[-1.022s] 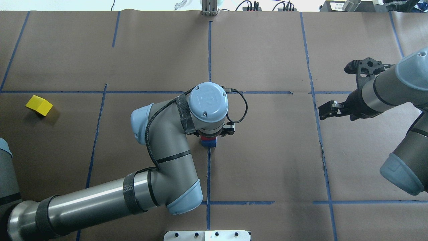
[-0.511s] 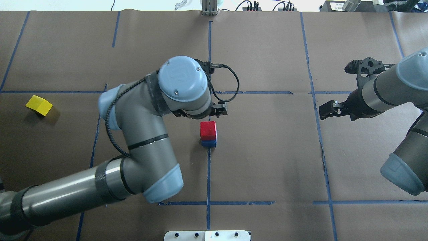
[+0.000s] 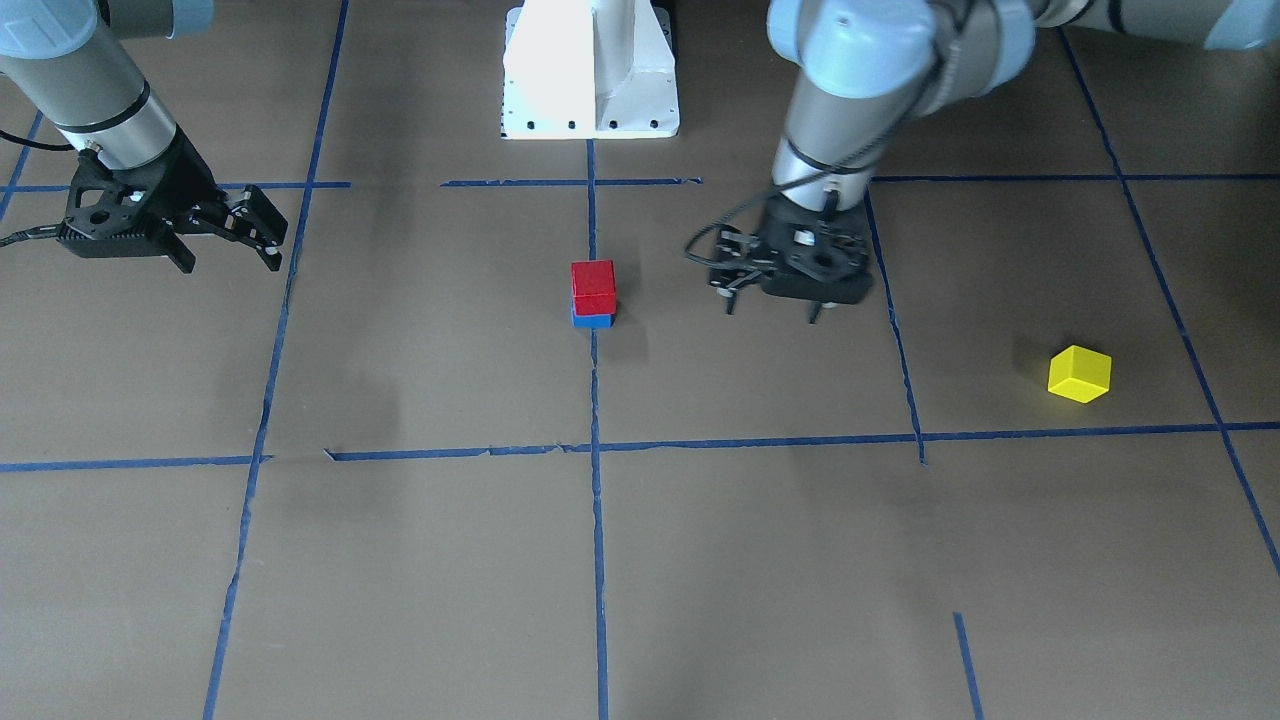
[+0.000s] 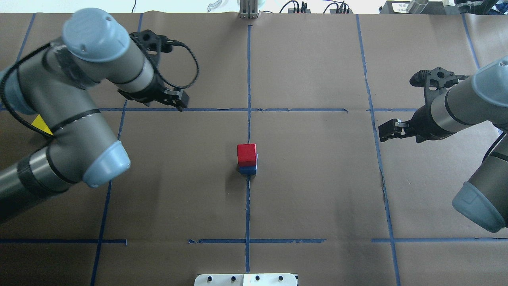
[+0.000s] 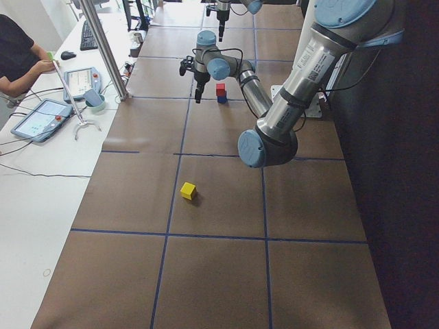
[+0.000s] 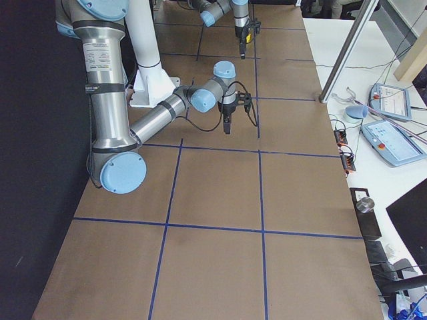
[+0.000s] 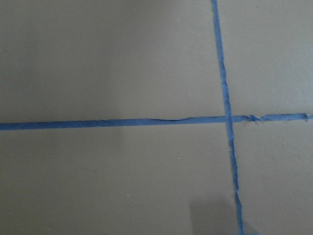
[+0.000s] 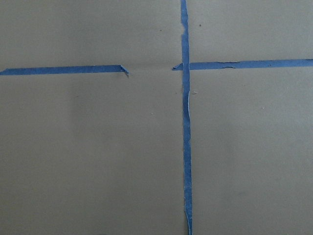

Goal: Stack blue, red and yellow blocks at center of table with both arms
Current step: 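Move the left gripper back toward the yellow cube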

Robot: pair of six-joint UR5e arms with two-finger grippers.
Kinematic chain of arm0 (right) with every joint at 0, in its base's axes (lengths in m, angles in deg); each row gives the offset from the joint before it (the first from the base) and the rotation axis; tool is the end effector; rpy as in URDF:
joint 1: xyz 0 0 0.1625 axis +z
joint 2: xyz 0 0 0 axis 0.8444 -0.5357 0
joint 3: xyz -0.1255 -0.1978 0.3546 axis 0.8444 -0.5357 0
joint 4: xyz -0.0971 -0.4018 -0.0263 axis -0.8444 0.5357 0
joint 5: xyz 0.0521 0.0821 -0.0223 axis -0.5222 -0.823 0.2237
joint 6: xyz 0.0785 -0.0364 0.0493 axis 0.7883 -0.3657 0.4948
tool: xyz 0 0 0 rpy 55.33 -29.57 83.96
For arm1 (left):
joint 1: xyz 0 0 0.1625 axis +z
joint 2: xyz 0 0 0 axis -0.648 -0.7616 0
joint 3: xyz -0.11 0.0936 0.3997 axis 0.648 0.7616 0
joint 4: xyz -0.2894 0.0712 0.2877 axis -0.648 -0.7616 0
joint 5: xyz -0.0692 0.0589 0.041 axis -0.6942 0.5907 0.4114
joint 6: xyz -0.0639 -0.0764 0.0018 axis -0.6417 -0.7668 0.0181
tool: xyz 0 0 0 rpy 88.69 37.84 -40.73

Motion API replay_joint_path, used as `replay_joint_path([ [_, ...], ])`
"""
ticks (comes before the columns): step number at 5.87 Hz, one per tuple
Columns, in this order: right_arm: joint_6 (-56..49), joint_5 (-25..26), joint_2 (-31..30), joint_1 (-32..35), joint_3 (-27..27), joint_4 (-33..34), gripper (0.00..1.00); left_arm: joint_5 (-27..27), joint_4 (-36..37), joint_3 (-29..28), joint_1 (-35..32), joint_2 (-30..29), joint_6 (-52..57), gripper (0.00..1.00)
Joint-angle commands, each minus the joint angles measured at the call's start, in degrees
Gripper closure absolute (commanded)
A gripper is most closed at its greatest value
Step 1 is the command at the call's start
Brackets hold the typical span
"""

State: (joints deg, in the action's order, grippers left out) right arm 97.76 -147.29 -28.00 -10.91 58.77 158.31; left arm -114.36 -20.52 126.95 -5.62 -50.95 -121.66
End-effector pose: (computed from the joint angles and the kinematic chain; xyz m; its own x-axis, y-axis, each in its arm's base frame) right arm -0.2763 -0.4221 0.3678 0.6898 0.0285 0.7234 -0.0952 0.9941 0.0517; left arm 0.3710 -0.5198 0.2484 0.6971 0.2100 -0.6855 -0.0221 0.9620 0.2723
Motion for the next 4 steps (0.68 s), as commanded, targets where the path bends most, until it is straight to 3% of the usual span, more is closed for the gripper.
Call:
replay_joint_path([
  [1, 0.0, 0.0, 0.0, 0.1, 0.3, 0.0, 0.00, -5.8, -1.1, -2.5, -10.7, 9.2, 24.3, 0.08],
  [2, 0.3, 0.0, 0.0, 0.0, 0.5, 0.0, 0.00, -6.6, -5.1, -7.5, -13.8, 12.2, 33.4, 0.04],
  [3, 0.4, 0.0, 0.0, 0.0, 0.5, 0.0, 0.00, -8.6, -10.7, -13.4, -15.7, 13.9, 36.3, 0.01],
  [4, 0.6, 0.0, 0.0, -0.1, 0.5, 0.0, 0.00, -13.8, -15.3, -20.1, -15.8, 14.3, 35.7, 0.00],
])
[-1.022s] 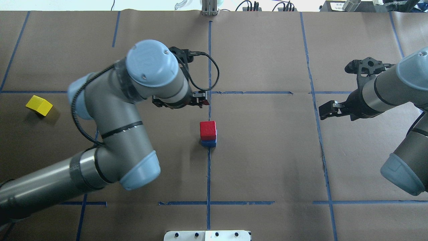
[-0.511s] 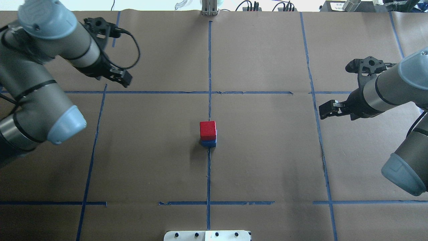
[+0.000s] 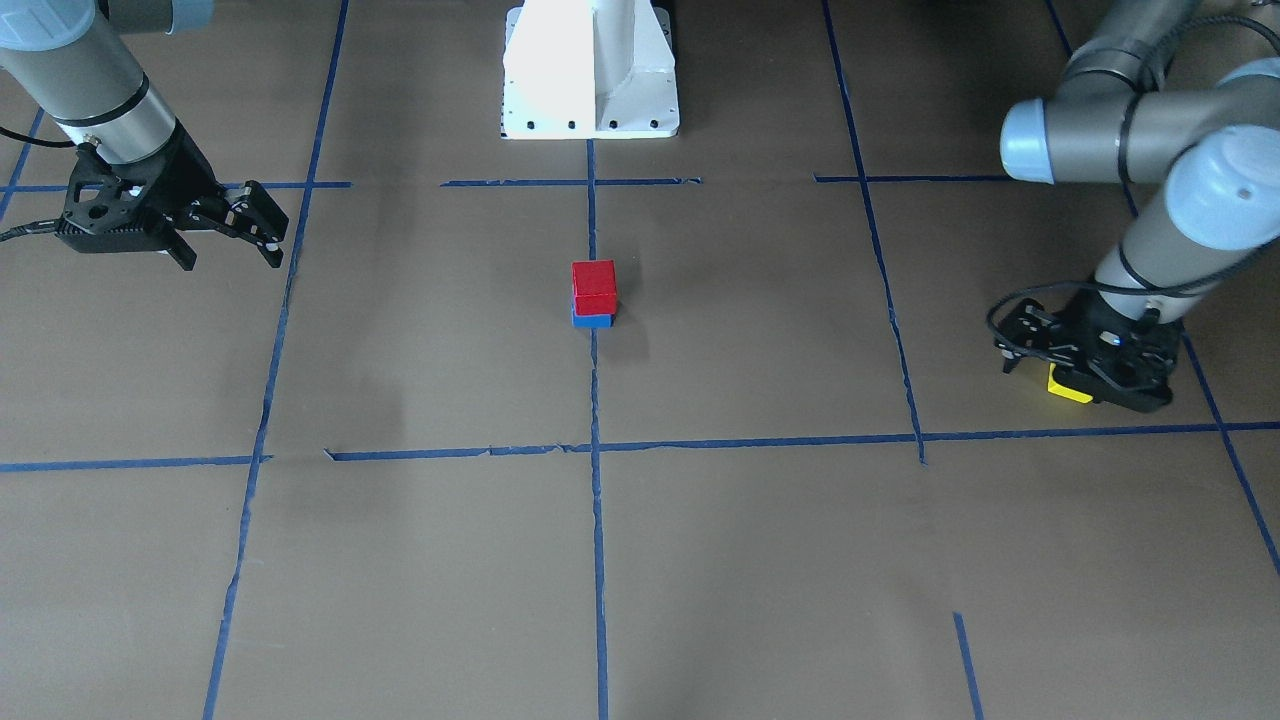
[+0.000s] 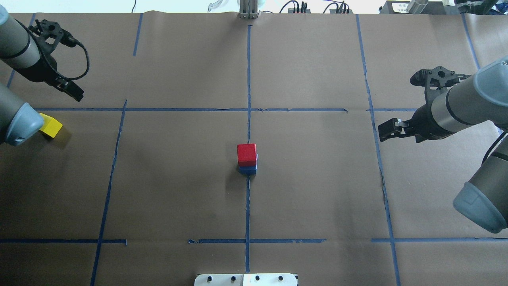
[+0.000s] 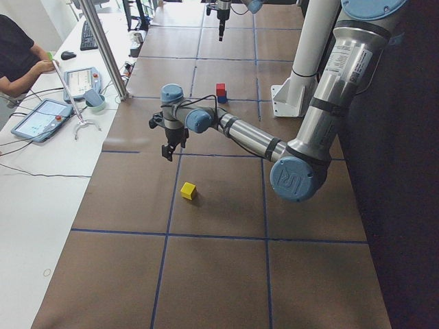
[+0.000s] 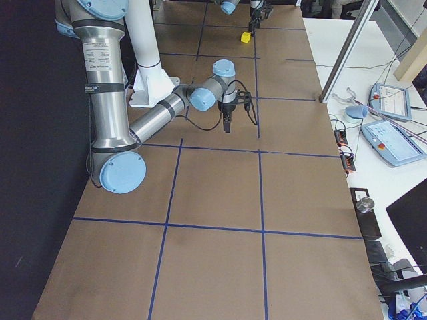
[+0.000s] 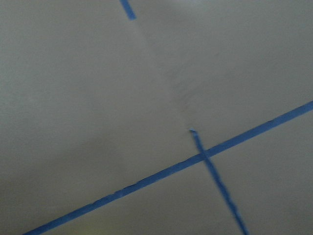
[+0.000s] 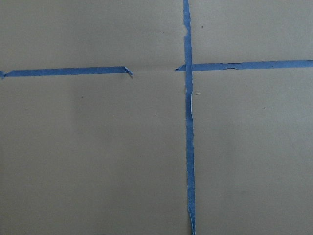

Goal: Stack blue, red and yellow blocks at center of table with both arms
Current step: 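Move the left gripper back toward the yellow cube, then lower the left gripper onto the yellow cube and grasp it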

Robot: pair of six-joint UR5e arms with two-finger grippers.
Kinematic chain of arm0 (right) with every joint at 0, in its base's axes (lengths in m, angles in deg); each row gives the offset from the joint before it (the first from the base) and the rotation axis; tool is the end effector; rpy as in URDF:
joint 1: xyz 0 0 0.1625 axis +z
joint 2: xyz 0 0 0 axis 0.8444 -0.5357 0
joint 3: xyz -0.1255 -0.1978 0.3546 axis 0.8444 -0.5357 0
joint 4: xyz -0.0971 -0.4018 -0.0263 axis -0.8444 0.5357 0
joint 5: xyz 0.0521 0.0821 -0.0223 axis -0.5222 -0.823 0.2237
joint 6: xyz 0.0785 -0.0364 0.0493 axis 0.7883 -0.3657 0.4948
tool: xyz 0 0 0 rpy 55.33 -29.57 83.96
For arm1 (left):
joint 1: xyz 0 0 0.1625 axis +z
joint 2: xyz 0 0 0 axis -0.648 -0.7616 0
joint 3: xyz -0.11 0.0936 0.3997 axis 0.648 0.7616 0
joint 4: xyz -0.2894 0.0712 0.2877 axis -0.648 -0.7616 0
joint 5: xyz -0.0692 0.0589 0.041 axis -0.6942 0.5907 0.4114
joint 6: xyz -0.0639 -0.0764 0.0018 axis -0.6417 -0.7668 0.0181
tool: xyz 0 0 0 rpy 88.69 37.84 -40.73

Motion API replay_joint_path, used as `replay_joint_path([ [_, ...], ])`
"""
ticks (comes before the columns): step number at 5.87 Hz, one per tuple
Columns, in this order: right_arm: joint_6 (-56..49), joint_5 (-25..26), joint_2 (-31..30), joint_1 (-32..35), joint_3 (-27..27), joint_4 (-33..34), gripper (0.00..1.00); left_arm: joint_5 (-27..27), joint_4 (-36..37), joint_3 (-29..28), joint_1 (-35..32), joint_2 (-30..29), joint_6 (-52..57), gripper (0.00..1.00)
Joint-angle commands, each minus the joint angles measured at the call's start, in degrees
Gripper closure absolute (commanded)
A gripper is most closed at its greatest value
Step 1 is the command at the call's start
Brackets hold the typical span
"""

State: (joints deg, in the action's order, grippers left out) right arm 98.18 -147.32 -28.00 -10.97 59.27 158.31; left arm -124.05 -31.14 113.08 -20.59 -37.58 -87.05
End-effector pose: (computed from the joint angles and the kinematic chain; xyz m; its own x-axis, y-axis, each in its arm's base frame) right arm -0.2754 -0.4204 0.3639 0.6846 0.0304 0.7283 -0.0992 0.9937 0.0518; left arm 0.2358 -0.5884 0.4785 0.6878 0.4612 -0.5605 -0.3145 0.8853 0.3425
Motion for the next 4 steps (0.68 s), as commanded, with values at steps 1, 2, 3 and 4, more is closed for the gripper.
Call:
replay_joint_path([
  [1, 0.2, 0.0, -0.1, -0.1, 0.0, 0.0, 0.00, -6.9, -4.2, -7.8, -2.5, 1.0, 0.8, 0.00],
  [2, 0.3, 0.0, -0.1, -0.1, 0.0, 0.0, 0.00, -9.4, -4.2, -8.7, -2.6, 2.7, 0.1, 0.00],
  [3, 0.3, 0.0, -0.1, -0.1, 0.0, 0.0, 0.00, -9.9, -4.2, -8.8, -2.7, 4.0, -1.0, 0.00],
  [4, 0.3, 0.0, -0.1, -0.1, 0.0, 0.0, 0.00, -9.9, -4.5, -9.4, -2.6, 4.6, -4.6, 0.00],
])
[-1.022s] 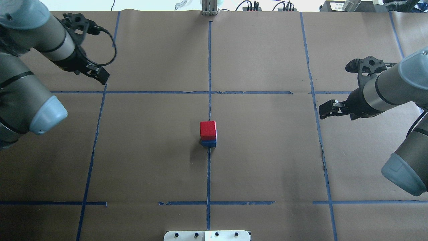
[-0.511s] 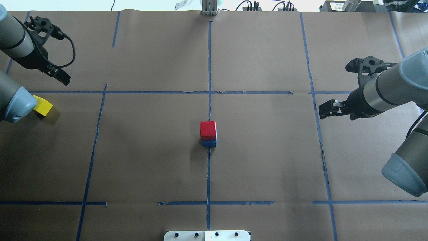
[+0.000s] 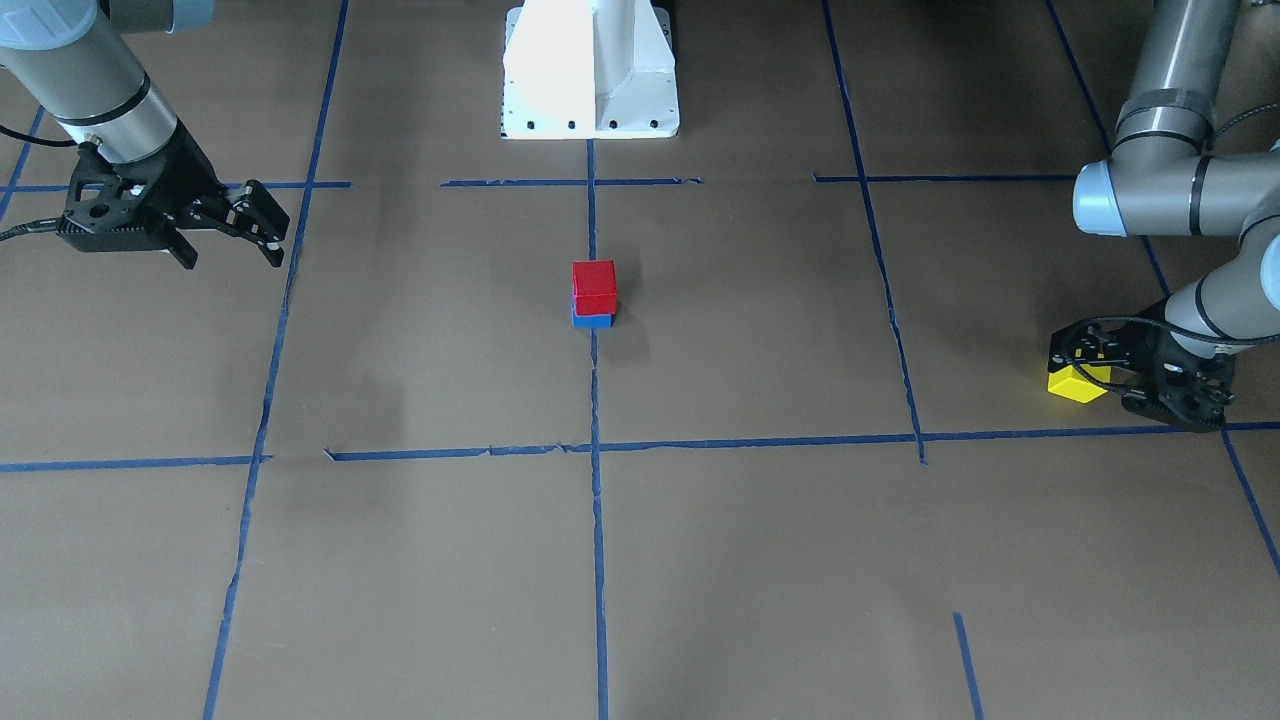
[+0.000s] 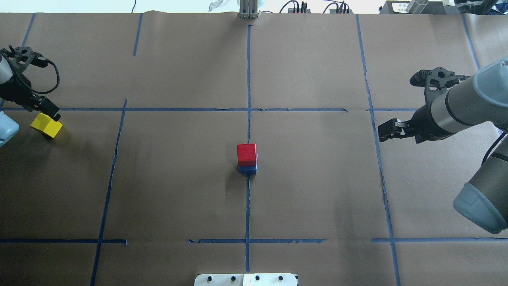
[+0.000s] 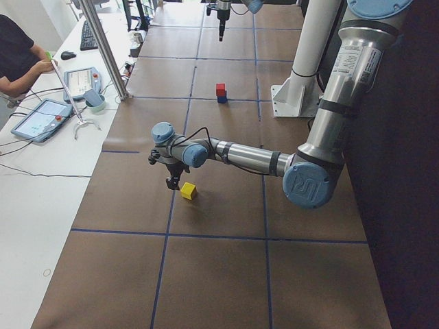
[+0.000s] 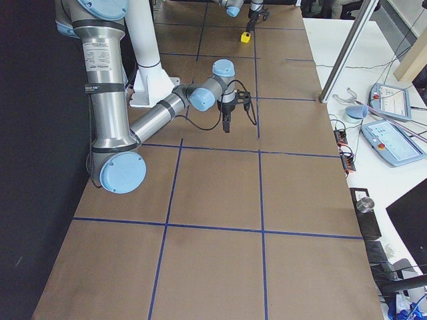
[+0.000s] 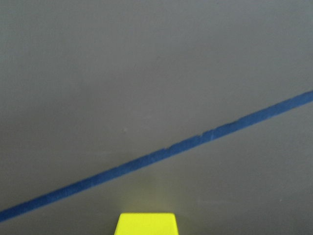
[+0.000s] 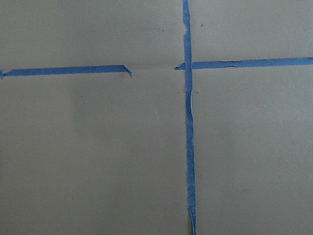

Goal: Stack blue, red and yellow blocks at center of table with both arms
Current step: 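Lower the left gripper onto the yellow cube and grasp it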

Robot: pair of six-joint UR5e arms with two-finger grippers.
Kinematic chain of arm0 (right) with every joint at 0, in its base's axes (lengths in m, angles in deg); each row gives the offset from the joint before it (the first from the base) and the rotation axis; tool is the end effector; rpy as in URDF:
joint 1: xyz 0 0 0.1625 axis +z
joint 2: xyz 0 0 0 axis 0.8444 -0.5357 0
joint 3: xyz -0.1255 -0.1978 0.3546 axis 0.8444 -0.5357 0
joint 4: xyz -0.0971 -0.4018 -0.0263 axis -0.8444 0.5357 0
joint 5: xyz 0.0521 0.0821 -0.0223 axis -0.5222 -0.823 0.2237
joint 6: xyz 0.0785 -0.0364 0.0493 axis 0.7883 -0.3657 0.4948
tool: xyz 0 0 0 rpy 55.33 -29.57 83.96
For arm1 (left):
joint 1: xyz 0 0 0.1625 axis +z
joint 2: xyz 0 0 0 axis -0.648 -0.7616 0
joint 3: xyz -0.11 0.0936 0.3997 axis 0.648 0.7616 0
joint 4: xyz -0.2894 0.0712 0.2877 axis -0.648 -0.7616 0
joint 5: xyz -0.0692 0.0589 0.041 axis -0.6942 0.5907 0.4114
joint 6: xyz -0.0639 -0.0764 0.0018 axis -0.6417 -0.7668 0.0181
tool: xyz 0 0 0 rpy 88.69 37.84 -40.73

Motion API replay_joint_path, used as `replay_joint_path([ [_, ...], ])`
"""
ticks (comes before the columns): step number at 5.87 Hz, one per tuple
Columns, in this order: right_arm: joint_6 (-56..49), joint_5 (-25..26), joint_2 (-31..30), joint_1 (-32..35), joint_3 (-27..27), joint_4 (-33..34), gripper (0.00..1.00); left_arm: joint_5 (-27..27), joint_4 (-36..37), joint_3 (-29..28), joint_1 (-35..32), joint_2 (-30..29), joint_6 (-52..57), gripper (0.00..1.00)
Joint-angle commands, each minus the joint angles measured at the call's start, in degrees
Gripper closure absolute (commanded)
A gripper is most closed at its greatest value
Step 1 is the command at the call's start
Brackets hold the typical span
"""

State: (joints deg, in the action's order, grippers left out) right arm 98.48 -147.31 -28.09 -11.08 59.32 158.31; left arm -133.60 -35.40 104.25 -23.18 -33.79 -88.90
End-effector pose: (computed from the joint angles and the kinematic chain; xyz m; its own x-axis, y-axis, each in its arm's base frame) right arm -0.2759 -0.4195 0.3642 0.6846 0.0346 0.7281 -0.1010 0.9937 0.0477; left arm 0.2124 -0.5758 0.5790 0.6471 0.3165 -0.6936 -0.2913 0.9434 0.1588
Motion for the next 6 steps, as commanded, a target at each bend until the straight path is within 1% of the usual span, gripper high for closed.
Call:
replay_joint_path([
  [1, 0.0, 0.0, 0.0, 0.0, 0.1, 0.0, 0.00, -0.3, 0.0, -0.6, 0.1, 1.1, -3.9, 0.00],
  [3, 0.0, -0.1, 0.0, 0.1, 0.1, 0.0, 0.00, -0.3, -0.7, -2.3, 0.5, 1.4, -3.2, 0.00],
  [5, 0.1, -0.2, 0.0, 0.1, 0.5, 0.0, 0.00, -0.2, -0.9, -2.3, 0.6, 0.6, -2.9, 0.00],
  [6, 0.1, -0.2, 0.0, 0.1, 0.5, 0.0, 0.00, 0.0, -2.6, -2.3, 0.7, 0.6, -2.9, 0.06],
])
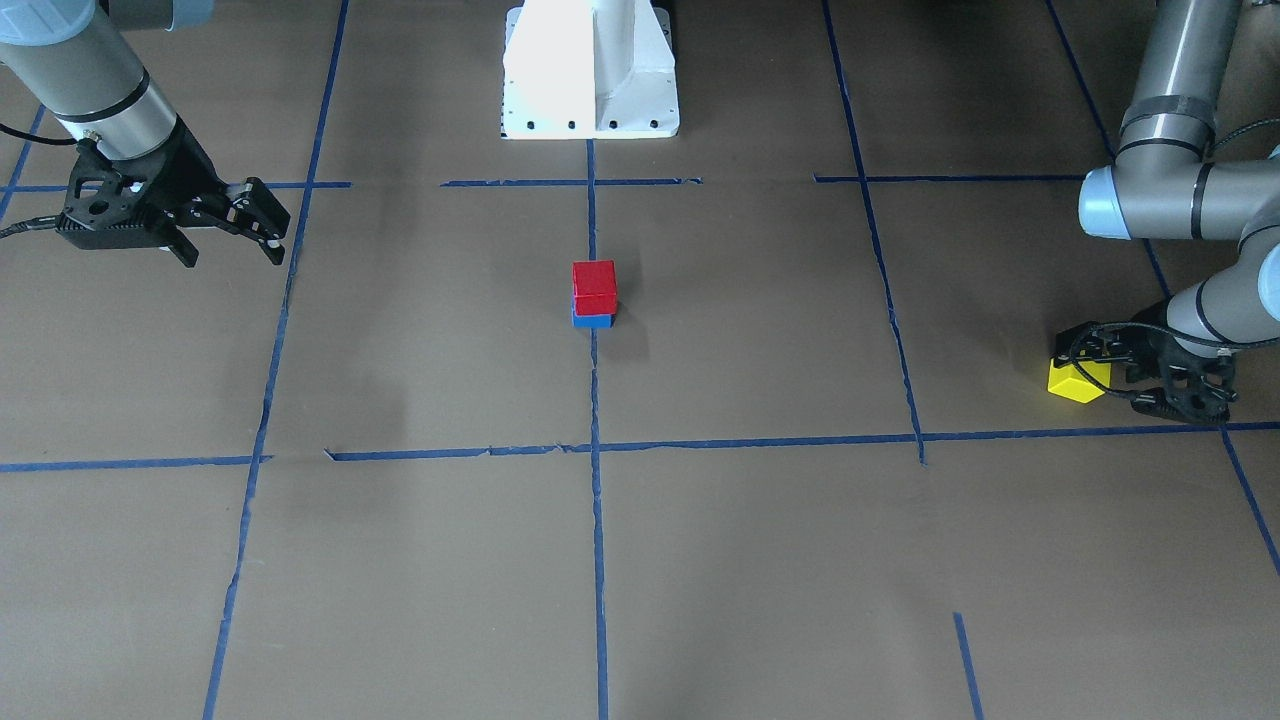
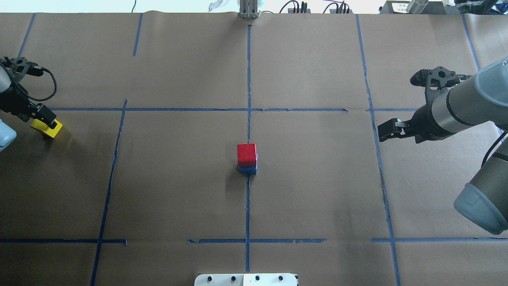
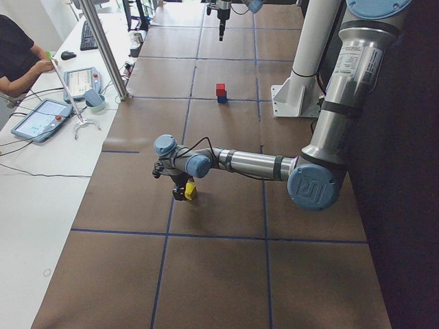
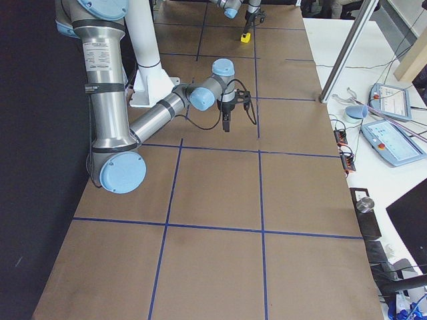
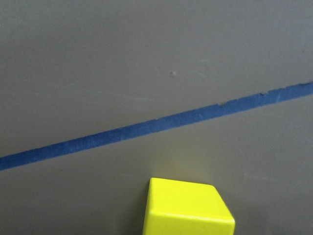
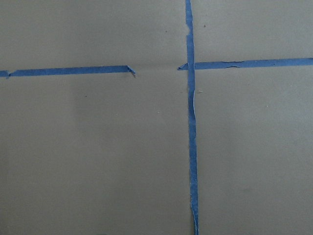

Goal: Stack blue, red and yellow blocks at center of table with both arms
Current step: 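Lower the left gripper onto the yellow cube and grasp it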

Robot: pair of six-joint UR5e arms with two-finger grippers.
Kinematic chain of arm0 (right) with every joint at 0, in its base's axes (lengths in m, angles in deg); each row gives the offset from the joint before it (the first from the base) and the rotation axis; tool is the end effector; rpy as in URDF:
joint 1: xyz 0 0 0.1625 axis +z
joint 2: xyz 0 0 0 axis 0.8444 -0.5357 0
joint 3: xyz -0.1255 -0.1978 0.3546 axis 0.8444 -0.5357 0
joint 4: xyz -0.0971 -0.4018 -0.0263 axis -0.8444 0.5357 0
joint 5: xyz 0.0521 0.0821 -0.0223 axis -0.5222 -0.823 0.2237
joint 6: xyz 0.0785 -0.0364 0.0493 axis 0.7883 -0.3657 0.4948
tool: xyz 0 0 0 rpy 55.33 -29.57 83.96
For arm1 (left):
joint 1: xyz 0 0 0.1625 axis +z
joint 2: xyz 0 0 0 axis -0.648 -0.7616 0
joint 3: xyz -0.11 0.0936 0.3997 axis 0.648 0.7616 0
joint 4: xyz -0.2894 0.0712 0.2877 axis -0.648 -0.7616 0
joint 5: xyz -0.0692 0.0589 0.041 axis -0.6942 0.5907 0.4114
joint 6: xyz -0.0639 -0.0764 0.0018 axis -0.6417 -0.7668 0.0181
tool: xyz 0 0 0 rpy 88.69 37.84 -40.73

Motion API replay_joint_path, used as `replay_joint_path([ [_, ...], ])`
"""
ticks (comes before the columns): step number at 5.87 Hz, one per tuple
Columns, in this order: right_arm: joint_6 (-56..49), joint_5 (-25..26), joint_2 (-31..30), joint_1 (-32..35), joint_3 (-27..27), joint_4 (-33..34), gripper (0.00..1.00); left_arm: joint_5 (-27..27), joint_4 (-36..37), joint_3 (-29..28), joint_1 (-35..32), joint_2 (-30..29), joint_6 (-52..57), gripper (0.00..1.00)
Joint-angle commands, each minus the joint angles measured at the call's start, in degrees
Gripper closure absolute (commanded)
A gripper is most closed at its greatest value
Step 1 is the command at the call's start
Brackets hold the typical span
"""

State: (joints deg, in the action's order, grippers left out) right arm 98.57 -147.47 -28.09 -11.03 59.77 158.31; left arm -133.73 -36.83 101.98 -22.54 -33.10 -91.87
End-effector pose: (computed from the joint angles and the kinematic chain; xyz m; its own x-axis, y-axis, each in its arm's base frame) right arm -0.2744 -0.4182 0.3606 0.6794 0.0325 0.7331 -0.1015 0.9936 0.0500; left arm 0.2168 -0.5690 0.6033 0.6653 0.2577 -0.7007 -0.2698 0.9581 0.0962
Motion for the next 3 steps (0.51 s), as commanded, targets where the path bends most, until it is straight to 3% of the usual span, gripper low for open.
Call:
replay_joint_path([
  [1, 0.0, 0.0, 0.0, 0.0, 0.1, 0.0, 0.00, 0.4, -2.1, -0.9, 0.3, -0.1, 0.0, 0.15],
  [2, 0.0, 0.0, 0.0, 0.0, 0.0, 0.0, 0.00, 0.4, -5.2, -2.4, 0.4, -0.1, 0.0, 0.21],
  [3, 0.0, 0.0, 0.0, -0.1, 0.0, 0.0, 0.00, 0.4, -5.7, -2.8, 0.4, -0.2, 0.0, 0.52],
])
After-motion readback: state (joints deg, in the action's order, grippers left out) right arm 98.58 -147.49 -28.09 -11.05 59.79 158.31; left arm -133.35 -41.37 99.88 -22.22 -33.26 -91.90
